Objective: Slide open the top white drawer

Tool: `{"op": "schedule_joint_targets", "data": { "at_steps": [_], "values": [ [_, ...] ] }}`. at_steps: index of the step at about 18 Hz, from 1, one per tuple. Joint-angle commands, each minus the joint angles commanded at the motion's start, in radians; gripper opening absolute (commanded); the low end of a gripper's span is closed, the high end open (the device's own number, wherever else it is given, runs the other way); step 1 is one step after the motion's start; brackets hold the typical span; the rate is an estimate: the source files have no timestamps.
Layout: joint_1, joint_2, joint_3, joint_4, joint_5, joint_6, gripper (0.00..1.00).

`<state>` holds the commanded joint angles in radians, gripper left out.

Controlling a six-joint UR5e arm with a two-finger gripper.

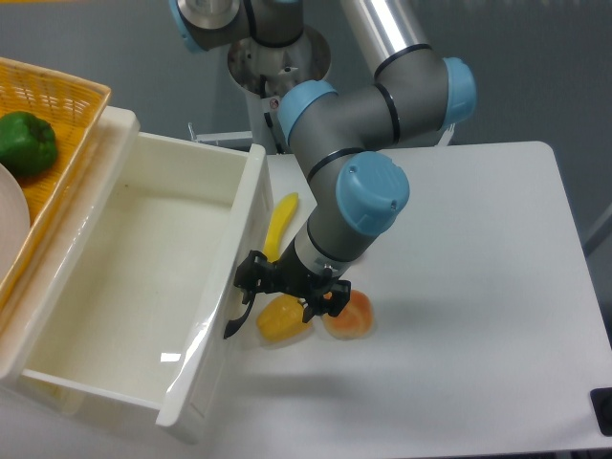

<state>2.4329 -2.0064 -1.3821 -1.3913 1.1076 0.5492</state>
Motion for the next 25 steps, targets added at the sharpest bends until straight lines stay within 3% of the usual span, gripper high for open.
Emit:
{"op": "schedule_joint_targets", "data": {
  "at_steps": [25],
  "values": [
    [0.028,0.002,-0.043,-0.006,-0.084,-0.037,1.0]
  ]
}}
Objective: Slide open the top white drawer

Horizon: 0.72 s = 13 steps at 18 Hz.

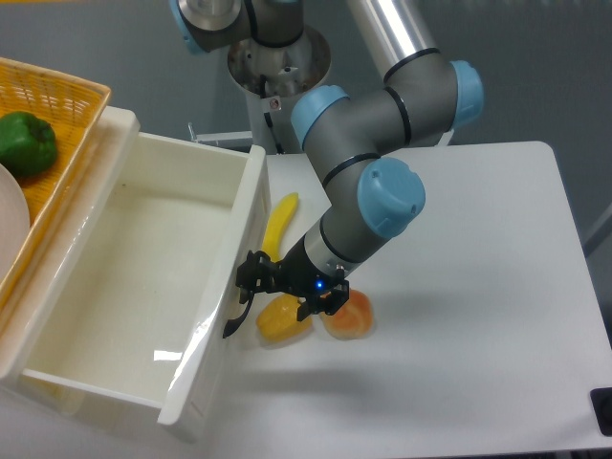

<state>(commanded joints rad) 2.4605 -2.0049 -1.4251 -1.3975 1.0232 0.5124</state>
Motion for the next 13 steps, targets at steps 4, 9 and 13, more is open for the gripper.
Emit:
{"op": "schedule_joint_targets", "data": {
  "at_steps": [4,9,13],
  "values": [
    [0.0,0.002,-0.005,-0.002,-0.015,-0.018,1.0],
    [0.002,0.005,-0.017,-0.002,-0.031,-0.029,1.0],
    [0.011,0.006,-0.023,0.0,-0.067,-0.035,1.0]
  ]
}}
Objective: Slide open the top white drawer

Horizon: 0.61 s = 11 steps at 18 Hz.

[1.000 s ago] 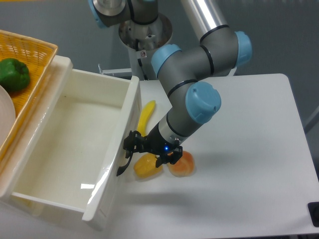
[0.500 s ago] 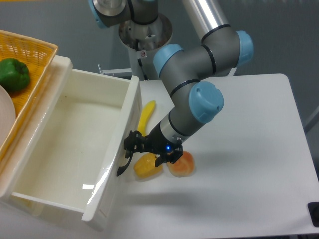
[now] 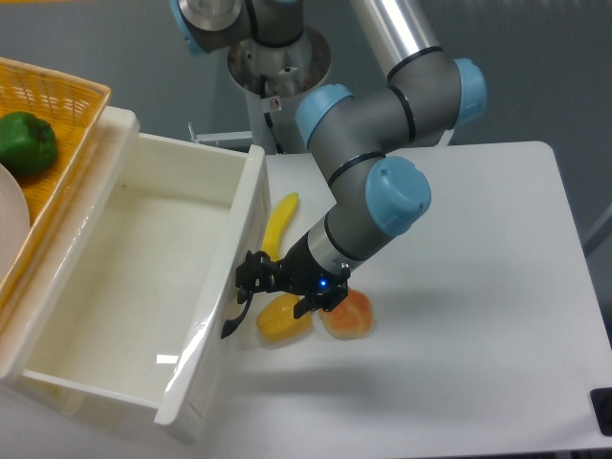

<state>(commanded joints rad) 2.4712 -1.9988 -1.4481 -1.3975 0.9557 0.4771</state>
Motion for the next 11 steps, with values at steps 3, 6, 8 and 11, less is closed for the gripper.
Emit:
{"op": "schedule_joint_targets", "data": {
  "at_steps": [3,6,8,11],
  "values": [
    [0.006,0.002,0.0,0.0,-0.023,-0.002,1.0],
    [0.015,0.003,0.0,0.0,-0.034,-0.02,1.0],
    [0.023,0.011,0.0,0.0,-0.034,-0.023,1.0],
    [0.047,0.032,0.003,0.009,-0.038,-0.012,1.0]
  ]
}}
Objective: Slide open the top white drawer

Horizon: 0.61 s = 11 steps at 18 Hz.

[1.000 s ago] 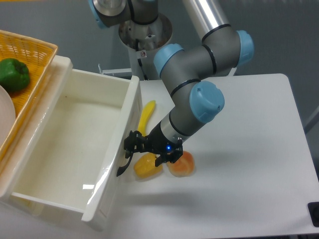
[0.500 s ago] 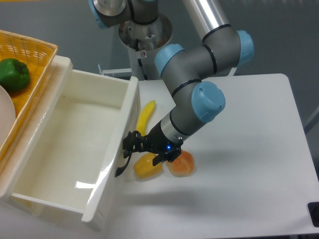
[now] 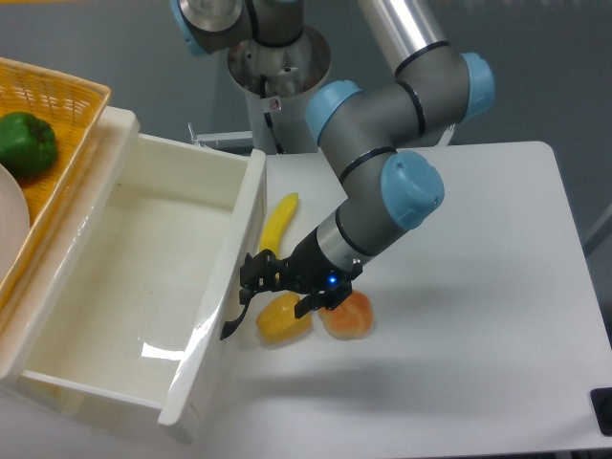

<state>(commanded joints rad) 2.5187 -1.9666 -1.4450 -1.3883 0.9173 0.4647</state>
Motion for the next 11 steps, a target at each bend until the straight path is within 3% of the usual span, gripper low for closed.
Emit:
{"op": "schedule_joint_targets", "data": {
  "at_steps": [2,7,8,11],
  "values": [
    [0.012,0.002,0.018,0.021,0.0,0.006,1.0],
    [0.052,0.015,0.021,0.231,0.008,0.032,1.0],
    [0.055,0.018,0.02,0.265,0.018,0.067,1.0],
    [0.071,0.018,0.02,0.282,0.13,0.274,1.0]
  ]
}}
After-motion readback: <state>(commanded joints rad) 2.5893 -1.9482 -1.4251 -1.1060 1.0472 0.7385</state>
